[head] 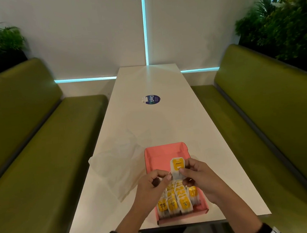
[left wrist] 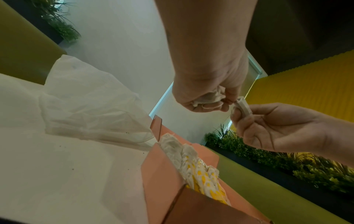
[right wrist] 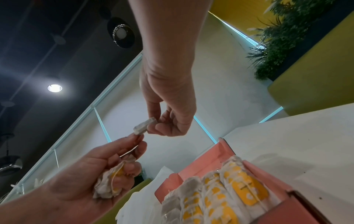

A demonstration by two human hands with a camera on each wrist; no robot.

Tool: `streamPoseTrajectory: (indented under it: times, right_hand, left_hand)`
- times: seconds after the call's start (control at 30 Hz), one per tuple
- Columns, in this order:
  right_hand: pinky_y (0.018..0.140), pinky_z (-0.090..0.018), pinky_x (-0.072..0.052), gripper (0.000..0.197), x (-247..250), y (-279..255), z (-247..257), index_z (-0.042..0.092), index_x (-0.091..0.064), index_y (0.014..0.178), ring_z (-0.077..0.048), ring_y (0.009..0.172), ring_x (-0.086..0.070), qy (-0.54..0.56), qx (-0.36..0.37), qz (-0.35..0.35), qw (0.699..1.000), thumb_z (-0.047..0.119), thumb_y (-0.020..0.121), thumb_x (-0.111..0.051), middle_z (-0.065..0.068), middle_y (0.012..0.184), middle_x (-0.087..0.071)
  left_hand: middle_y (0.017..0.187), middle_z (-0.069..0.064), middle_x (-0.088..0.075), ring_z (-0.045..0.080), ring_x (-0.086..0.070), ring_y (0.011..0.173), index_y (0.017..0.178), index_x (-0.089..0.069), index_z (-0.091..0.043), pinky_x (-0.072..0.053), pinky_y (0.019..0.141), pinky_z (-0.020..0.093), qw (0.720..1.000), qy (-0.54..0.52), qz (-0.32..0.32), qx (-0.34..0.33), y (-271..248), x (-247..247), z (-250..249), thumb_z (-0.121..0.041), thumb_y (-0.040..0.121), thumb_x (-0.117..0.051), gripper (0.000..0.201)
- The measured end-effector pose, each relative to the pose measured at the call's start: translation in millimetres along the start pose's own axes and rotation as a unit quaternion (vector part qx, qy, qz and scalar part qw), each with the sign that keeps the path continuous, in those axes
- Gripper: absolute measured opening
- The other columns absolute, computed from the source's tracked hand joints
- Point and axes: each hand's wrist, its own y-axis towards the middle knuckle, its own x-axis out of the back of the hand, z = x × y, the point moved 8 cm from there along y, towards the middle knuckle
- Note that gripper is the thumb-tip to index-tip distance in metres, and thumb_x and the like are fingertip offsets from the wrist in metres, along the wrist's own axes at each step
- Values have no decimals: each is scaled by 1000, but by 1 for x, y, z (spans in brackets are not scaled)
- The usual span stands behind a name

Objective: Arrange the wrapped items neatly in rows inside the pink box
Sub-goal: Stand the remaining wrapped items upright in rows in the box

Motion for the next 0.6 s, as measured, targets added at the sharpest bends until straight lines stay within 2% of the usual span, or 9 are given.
streamPoseTrajectory:
  times: [0.07, 0.13, 0.2, 0.27, 0.43, 0.6]
  right_hand:
    - [58, -24, -46, 19, 1, 1, -3, -9, -56, 101, -12, 56, -55, 40, -13, -5, 999, 6, 91, -56, -9, 76, -60]
    - [57, -24, -43, 14, 0, 2, -4, -8, -57, 97, -12, 53, -53, 83, -23, -8, 996, 4, 90, -56, -11, 73, -57]
    - [53, -23, -42, 4, -4, 2, -6, -2, -58, 90, -11, 50, -52, 128, -34, -5, 991, 2, 90, -55, -10, 70, -56]
    - [48, -20, -43, 4, -6, 3, -8, 1, -56, 86, -11, 47, -51, 175, -50, -5, 983, -1, 89, -55, -12, 70, -56]
    - [43, -19, -44, 5, -10, 4, -13, 2, -56, 84, -11, 44, -49, 231, -83, 5, 969, -1, 89, -55, -11, 63, -54]
    - [48, -20, -46, 4, -9, 6, -14, 0, -58, 88, -12, 48, -50, 205, -61, -23, 977, -1, 89, -55, -11, 68, -57]
  left_hand:
    - [58, -17, -60, 1, -47, 52, 81, -69, -23, -44, 57, 25, 1000, 0, 5, -25, -1, 0, -3, -18, 85, -67, 8]
    - [56, -19, -58, 1, -44, 49, 80, -68, -23, -39, 54, 19, 998, 2, 5, -59, -2, -1, -9, -17, 85, -68, 8]
    - [61, -19, -60, 1, -46, 49, 79, -67, -25, -38, 53, 15, 995, 6, -3, -104, -3, -1, -14, -27, 83, -69, 4]
    - [70, -20, -62, 2, -48, 51, 76, -66, -29, -39, 53, 13, 988, 31, -12, -150, -4, 0, -17, -36, 81, -64, 9]
    - [80, -21, -62, 16, -56, 57, 84, -64, -31, -49, 54, 27, 977, 93, -11, -193, -4, -2, -15, -39, 84, -61, 9]
    - [79, -27, -58, 5, -49, 52, 82, -63, -30, -39, 53, 11, 966, 118, -15, -229, -7, -6, -23, -35, 84, -64, 6]
